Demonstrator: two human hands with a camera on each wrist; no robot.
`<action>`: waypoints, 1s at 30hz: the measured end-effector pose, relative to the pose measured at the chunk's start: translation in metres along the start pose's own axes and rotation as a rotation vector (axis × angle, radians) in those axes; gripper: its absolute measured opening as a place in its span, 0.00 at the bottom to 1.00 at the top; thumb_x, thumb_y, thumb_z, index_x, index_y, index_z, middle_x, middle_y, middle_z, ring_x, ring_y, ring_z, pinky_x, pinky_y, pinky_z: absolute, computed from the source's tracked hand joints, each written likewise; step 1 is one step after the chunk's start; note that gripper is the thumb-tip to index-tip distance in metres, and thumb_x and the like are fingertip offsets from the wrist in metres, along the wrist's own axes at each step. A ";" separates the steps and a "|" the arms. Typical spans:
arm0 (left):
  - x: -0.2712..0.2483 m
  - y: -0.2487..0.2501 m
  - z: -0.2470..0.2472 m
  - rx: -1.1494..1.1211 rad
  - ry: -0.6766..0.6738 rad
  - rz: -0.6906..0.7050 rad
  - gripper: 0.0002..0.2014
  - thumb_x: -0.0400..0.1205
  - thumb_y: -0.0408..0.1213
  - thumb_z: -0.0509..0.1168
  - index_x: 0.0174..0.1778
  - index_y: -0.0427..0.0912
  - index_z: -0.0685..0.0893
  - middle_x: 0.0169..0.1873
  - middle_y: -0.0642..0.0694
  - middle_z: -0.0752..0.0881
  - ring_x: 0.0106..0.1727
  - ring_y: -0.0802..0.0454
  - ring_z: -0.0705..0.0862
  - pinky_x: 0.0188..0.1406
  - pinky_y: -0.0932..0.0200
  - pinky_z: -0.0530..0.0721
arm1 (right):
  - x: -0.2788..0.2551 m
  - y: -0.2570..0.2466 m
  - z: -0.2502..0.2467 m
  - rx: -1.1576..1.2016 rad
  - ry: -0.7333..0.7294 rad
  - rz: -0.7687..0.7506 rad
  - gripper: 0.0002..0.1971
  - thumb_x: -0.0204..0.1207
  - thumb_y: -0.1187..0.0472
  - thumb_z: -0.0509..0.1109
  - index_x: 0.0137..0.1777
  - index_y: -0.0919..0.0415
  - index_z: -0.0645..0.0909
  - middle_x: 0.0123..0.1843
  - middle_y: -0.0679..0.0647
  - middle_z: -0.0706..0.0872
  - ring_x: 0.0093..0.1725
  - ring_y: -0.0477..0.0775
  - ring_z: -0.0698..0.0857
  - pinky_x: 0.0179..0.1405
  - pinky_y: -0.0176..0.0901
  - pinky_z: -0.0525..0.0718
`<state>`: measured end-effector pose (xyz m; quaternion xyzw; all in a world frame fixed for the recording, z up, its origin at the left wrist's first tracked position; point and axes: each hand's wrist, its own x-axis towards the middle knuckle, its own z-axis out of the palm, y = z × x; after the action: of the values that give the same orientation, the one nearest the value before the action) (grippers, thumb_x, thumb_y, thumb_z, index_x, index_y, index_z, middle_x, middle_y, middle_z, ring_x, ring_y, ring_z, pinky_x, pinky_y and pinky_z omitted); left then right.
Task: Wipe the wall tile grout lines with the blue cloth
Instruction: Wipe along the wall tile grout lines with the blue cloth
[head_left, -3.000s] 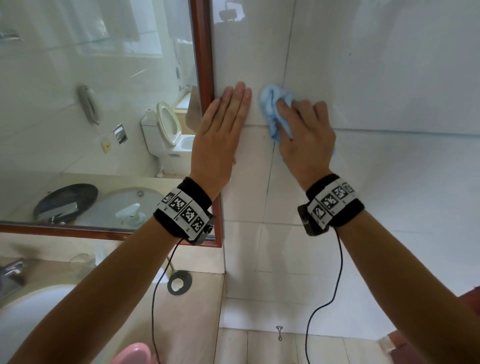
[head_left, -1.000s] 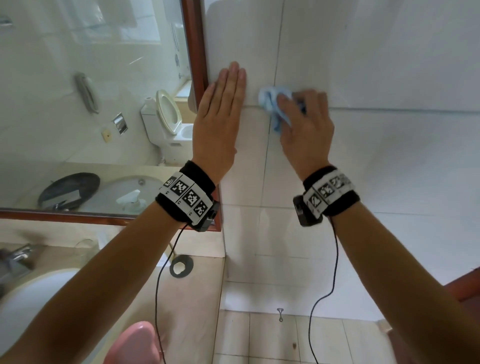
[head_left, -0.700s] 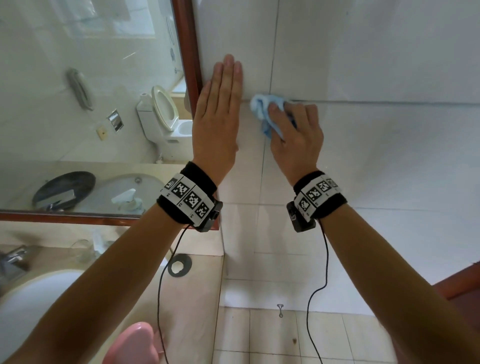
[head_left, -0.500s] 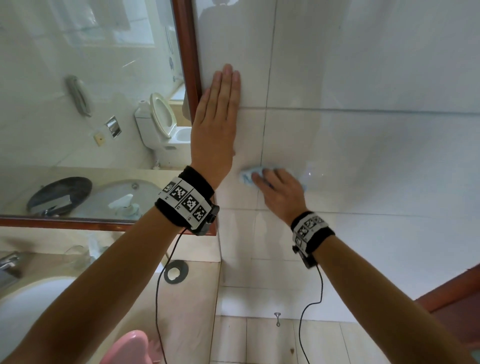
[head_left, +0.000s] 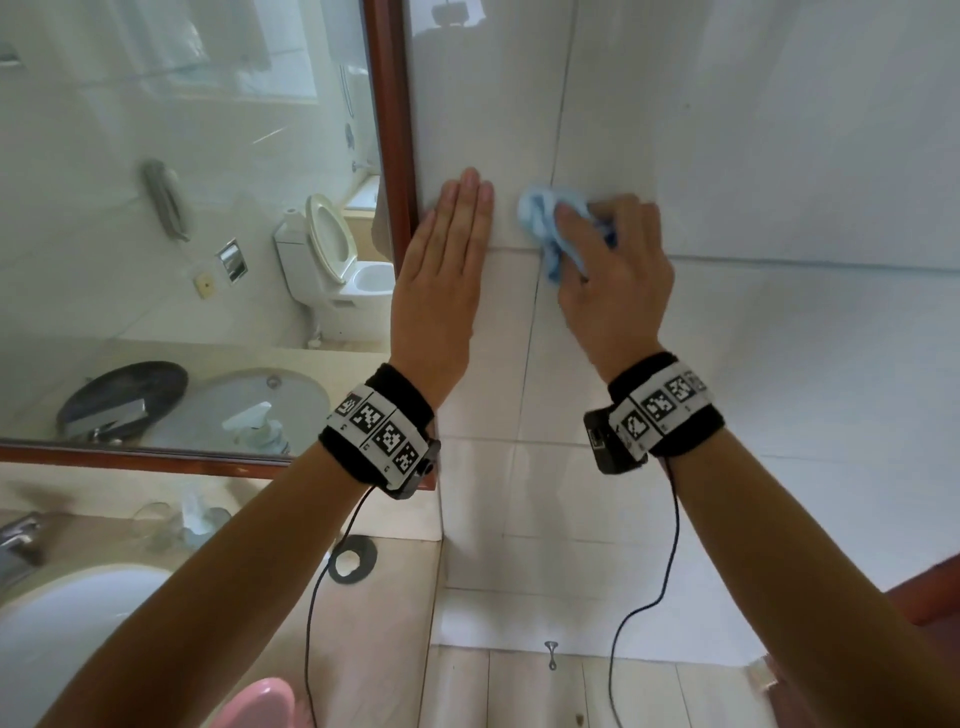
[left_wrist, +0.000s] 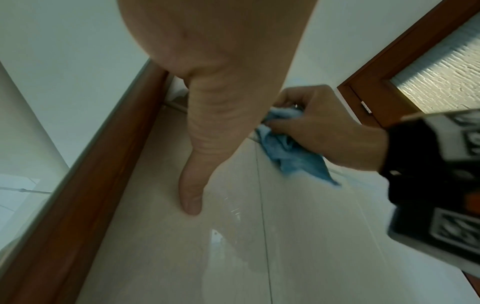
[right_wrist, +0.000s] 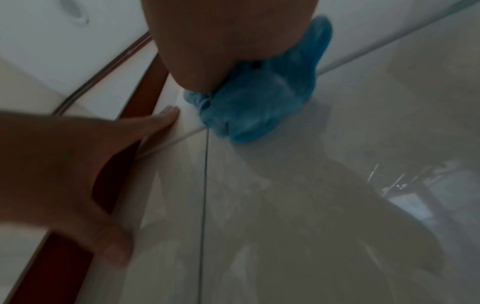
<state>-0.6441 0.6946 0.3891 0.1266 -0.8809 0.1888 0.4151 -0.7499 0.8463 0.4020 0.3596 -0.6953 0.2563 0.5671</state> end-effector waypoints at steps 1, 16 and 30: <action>0.001 0.000 0.001 -0.015 0.013 0.000 0.48 0.79 0.23 0.69 0.92 0.34 0.49 0.92 0.37 0.50 0.93 0.41 0.49 0.93 0.49 0.46 | 0.015 0.000 0.002 0.023 0.055 0.036 0.11 0.79 0.66 0.74 0.58 0.57 0.92 0.51 0.60 0.88 0.49 0.58 0.78 0.37 0.38 0.70; 0.003 0.003 0.000 -0.086 -0.049 -0.054 0.53 0.81 0.31 0.74 0.93 0.37 0.43 0.93 0.39 0.43 0.93 0.43 0.43 0.93 0.49 0.42 | -0.037 -0.002 0.009 0.079 -0.044 -0.091 0.11 0.82 0.69 0.71 0.59 0.64 0.92 0.50 0.63 0.89 0.42 0.64 0.83 0.37 0.51 0.83; 0.068 0.043 -0.067 -0.333 0.036 -0.116 0.52 0.80 0.33 0.74 0.92 0.33 0.46 0.93 0.36 0.47 0.94 0.42 0.45 0.92 0.43 0.56 | 0.107 0.087 -0.058 -0.002 0.059 0.058 0.14 0.75 0.64 0.75 0.61 0.58 0.89 0.53 0.62 0.86 0.51 0.61 0.79 0.34 0.43 0.74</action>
<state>-0.6569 0.7581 0.4719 0.1034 -0.8836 0.0183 0.4564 -0.7936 0.9213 0.5242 0.3309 -0.6886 0.2822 0.5802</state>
